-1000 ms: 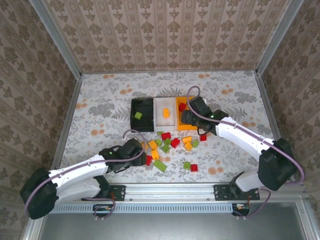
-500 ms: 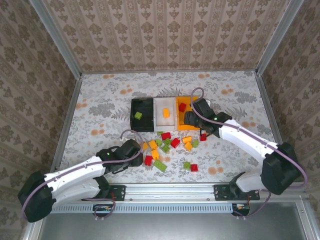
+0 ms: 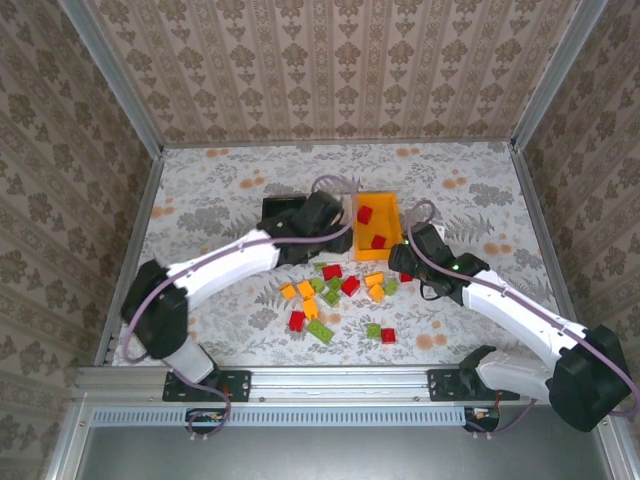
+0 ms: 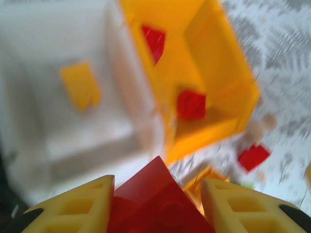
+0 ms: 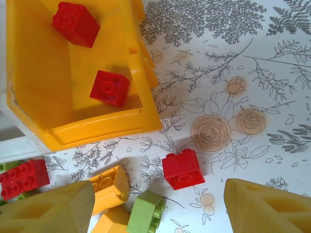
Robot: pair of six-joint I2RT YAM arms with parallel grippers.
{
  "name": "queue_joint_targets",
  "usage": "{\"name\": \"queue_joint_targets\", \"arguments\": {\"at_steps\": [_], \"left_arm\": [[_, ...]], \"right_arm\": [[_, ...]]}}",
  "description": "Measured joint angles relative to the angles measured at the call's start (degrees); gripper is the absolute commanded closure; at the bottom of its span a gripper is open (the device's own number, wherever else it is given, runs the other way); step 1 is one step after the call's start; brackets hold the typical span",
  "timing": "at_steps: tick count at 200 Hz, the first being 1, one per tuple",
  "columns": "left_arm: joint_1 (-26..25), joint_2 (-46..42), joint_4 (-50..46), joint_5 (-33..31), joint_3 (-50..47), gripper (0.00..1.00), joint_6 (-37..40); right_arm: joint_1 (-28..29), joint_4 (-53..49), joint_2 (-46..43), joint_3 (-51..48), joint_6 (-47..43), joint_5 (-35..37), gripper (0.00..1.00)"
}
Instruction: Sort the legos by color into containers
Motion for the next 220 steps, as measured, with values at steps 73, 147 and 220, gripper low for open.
{"name": "queue_joint_targets", "arguments": {"at_steps": [73,147,220], "left_arm": [[0.7,21.8,-1.9,3.3,24.0,0.36,5.1],[0.7,11.4,-1.1,5.4,14.5,0.23,4.5],[-2.5,-27.3,2.9,-0.2,-24.6,0.2,-2.1]], "right_arm": [[0.0,0.0,-2.2,-1.8,0.2,0.0,0.27],[-0.3,0.2,-2.2,-1.8,-0.1,-0.5,0.25],[-0.3,3.8,-2.3,-2.7,-1.6,-5.5,0.24]]}}
